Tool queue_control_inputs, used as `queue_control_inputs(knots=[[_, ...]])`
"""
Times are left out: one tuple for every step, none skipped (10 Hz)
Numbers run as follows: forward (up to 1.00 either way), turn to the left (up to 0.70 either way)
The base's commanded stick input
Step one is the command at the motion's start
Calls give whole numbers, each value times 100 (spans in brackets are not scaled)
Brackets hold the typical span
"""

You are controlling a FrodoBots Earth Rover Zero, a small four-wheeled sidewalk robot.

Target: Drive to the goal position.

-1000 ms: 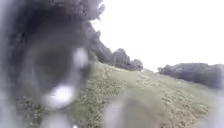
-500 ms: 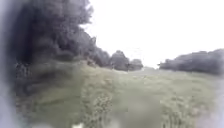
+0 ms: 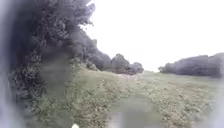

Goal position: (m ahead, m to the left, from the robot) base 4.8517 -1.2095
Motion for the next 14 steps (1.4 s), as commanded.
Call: queue_control_inputs(knots=[[85, -34], [85, -34], [85, -34], [85, -34], [85, -34], [85, -34], [85, -34], [85, -34], [85, -34], [85, -34], [85, -34], [85, -34], [85, -34], [85, -34]])
